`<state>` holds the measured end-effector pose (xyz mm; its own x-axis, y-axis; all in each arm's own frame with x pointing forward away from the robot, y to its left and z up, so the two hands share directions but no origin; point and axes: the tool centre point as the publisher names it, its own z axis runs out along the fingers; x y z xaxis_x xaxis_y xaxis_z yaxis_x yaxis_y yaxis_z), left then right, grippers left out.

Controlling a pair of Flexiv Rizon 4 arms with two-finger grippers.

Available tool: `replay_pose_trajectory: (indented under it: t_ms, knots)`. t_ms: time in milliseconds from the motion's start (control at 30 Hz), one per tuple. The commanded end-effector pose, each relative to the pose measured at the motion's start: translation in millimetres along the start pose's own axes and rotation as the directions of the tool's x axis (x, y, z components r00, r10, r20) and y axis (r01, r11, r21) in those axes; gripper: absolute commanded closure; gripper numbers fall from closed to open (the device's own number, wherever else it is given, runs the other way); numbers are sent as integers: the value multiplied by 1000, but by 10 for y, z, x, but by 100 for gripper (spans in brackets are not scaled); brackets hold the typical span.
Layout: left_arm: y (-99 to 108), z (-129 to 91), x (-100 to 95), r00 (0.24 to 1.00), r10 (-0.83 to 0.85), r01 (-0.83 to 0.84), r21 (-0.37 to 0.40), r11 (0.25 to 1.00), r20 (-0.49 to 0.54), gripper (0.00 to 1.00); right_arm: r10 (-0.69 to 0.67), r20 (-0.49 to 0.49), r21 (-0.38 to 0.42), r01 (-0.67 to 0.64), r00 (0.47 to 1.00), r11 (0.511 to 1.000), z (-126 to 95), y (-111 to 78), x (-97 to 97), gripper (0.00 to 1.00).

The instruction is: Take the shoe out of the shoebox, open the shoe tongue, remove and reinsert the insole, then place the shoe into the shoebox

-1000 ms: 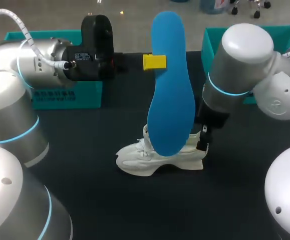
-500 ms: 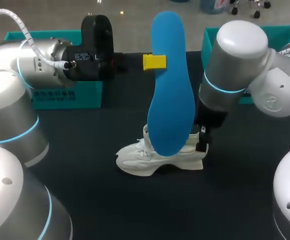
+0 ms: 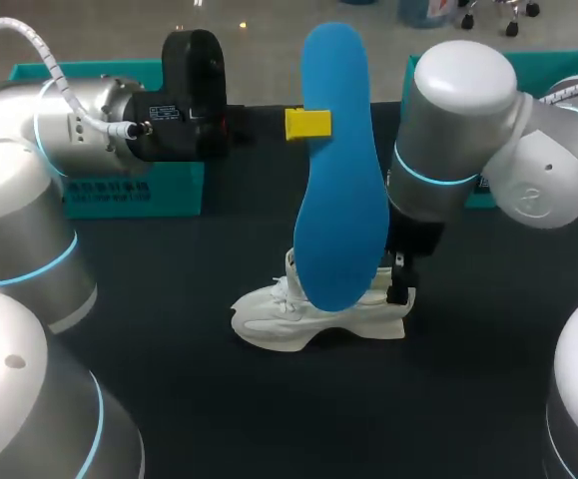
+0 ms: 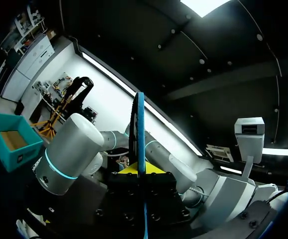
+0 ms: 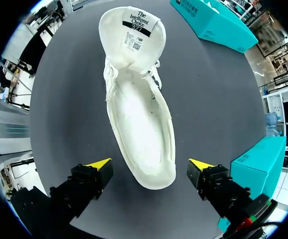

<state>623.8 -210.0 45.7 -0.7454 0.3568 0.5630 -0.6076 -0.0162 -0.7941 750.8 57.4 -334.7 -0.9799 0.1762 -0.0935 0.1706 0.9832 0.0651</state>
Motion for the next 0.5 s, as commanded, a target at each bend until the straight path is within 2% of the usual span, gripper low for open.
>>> replay_pose_trajectory:
  t_ms: [33, 233, 500]
  knots:
    - [9, -3, 4, 1000, 1, -1, 1, 1000, 0, 100, 1, 1, 1, -1, 1000, 1000, 16, 6, -2, 0]
    - [9, -3, 4, 1000, 1, -1, 1, 1000, 0, 100, 1, 1, 1, -1, 1000, 1000, 16, 6, -2, 0]
    - [9, -3, 4, 1000, 1, -1, 1, 1000, 0, 100, -32, 8, 4, 32, 999, 999, -59, 212, -104, 0]
